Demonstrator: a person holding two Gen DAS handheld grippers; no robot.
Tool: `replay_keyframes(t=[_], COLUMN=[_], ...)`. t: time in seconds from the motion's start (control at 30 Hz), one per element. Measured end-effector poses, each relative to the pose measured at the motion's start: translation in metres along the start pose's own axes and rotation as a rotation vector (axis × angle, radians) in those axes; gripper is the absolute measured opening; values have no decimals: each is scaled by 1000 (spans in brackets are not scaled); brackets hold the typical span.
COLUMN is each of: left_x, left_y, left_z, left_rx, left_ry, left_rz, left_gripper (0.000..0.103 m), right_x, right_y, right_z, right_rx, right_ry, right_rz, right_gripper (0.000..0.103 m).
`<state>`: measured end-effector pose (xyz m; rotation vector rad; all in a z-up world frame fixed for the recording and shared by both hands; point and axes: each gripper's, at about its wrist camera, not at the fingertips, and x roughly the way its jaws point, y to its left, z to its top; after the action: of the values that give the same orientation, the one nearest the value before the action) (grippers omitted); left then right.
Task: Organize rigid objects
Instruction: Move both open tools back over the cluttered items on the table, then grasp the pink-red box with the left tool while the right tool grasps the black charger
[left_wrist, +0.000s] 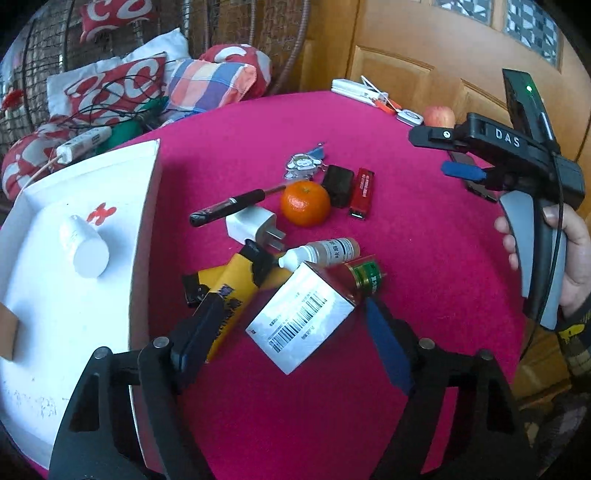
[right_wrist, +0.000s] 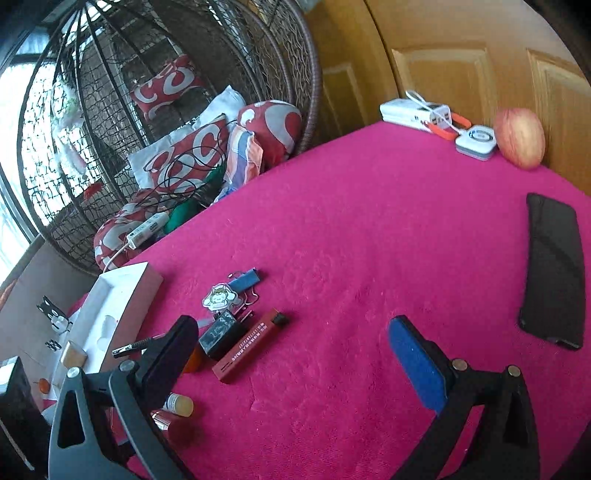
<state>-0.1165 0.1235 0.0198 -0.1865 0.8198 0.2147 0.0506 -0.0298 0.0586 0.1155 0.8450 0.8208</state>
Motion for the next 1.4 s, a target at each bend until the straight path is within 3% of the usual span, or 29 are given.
replay_keyframes(t=[0.13, 0.23, 0.4, 0.57, 0.77, 0.9, 1.07, 1.2, 1.4], left_x=[2, 5, -5, -17, -20, -25, -29, -27, -26], left_y=[-7, -17, -24, -11, 0, 9, 8, 7, 3], left_z=[2, 5, -1, -6, -12, -21, -23, -23, -26], left_rx=[39, 87, 126, 31, -1, -66, -79, -74, -58], left_ry=[-9, -2, -18, -34, -11, -15, -20, -4, 9], left_rz=[-7, 1, 29, -13, 1, -40, -39, -14, 6], left_gripper=[79, 51, 50, 40, 39, 39, 39, 40, 40], right_x=[3, 3, -1, 11, 44, 56, 64, 79, 86], right_y=[-2, -2, 1, 23, 60, 65, 76, 84, 87], right_z=[-3, -4, 0, -2, -8, -7, -10, -12, -13], right_rx=[12, 15, -33, -192, -481, -543, -638, -703, -747], right_ry=[17, 22, 10, 43, 111, 133, 150, 207, 217], right_rz=[4, 7, 2, -24, -64, -56, -37, -25, -26], right_gripper=[103, 103, 103, 103, 103, 101, 96, 72, 72])
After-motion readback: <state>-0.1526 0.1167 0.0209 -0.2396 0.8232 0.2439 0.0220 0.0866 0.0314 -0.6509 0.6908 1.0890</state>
